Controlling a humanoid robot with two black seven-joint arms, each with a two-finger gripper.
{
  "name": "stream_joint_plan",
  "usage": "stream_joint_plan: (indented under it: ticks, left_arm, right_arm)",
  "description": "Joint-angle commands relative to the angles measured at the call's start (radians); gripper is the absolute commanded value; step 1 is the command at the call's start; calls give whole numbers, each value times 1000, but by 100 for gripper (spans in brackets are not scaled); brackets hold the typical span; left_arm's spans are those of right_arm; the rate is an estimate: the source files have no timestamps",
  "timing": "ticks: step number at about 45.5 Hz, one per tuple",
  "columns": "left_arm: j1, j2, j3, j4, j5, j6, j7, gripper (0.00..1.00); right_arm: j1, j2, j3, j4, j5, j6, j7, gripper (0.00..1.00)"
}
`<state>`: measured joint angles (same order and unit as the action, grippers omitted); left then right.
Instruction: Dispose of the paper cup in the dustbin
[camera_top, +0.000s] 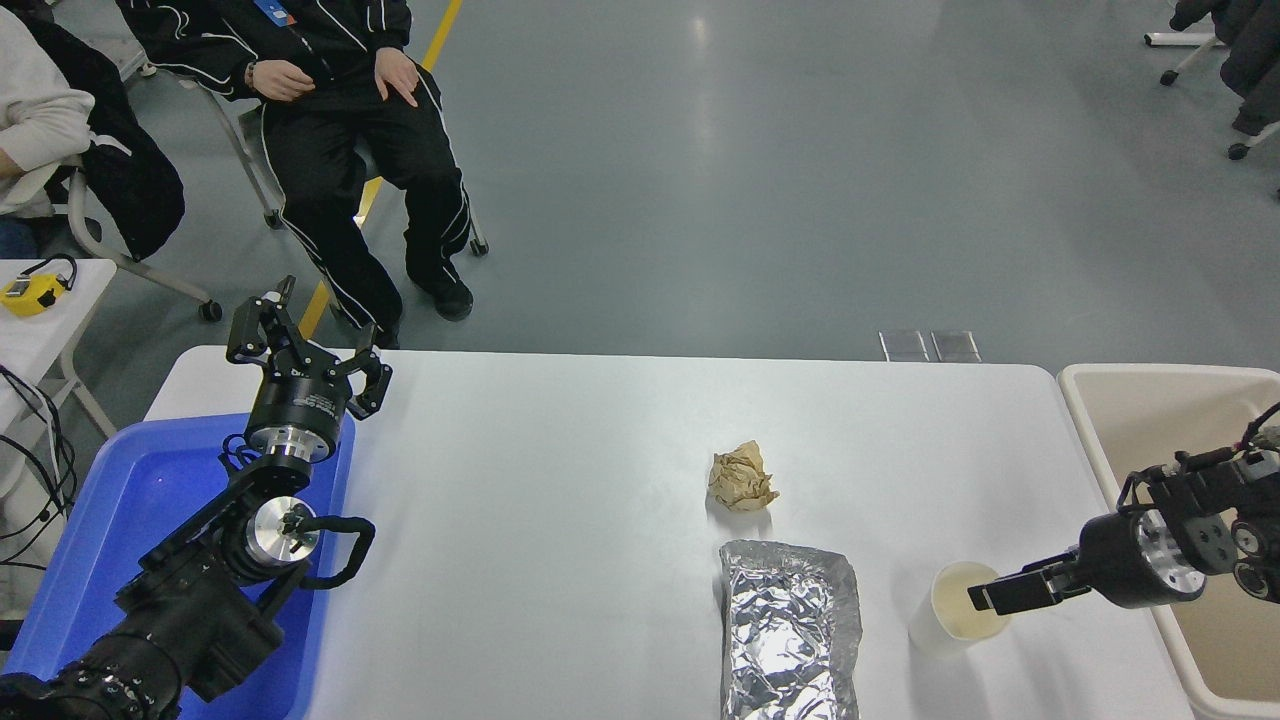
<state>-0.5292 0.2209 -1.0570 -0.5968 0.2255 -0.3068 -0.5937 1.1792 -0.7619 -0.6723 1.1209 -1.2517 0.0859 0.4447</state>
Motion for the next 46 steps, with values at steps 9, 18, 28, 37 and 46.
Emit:
stream_joint_plan:
  ticks: [9, 18, 28, 37, 46]
  left_arm:
    - [0, 0, 0, 0, 0, 0, 0, 100]
    - [0, 0, 0, 0, 0, 0, 0, 100]
    - [0, 0, 0, 0, 0, 0, 0, 100]
    - [0, 0, 0, 0, 0, 0, 0, 100]
    - [0, 0, 0, 0, 0, 0, 0, 100]
  right_arm:
    - [-98, 59, 3, -85, 9, -124, -1, 79]
    - [-93, 61, -10, -89, 5, -121, 5, 0]
    - [-96, 61, -6, -90, 8, -115, 6, 0]
    - [-93, 61, 3, -89, 8, -117, 8, 0]
    - [-27, 35, 63, -89, 34, -115, 37, 0]
